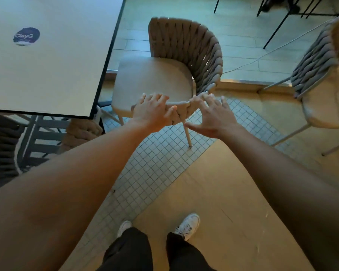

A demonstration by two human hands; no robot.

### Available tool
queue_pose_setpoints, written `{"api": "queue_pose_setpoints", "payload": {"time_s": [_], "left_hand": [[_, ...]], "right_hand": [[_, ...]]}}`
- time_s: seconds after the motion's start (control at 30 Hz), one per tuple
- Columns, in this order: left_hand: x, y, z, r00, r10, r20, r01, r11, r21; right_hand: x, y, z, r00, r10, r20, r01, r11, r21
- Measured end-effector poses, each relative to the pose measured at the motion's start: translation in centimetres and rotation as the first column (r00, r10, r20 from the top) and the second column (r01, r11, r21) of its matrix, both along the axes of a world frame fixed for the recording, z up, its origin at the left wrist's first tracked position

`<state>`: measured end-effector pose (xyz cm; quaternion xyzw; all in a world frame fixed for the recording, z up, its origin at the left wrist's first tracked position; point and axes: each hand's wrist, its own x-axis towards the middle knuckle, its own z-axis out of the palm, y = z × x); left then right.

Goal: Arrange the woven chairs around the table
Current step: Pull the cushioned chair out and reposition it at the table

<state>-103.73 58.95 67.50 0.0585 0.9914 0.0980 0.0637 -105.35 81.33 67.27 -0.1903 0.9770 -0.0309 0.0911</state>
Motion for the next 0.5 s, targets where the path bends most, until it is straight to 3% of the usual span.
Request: {"api": "queue_pose_setpoints", "payload": {"time_s": [0.4, 0.5], "left_hand": [[-7.1, 4.7, -4.3, 0.988, 0.127, 0.092, -0.125, 0.992, -0.021], [-9.7, 5.0, -6.1, 0.965, 0.234, 0.120, -0.239, 0.971, 0.025]], "right_hand": [[-11.5, 4.3, -2.9, 0.981, 0.194, 0.024, -0.195, 0.980, 0.040], [-14.3, 4.3, -4.2, 0.963, 0.267, 0.035, -0.269, 0.961, 0.064]]}}
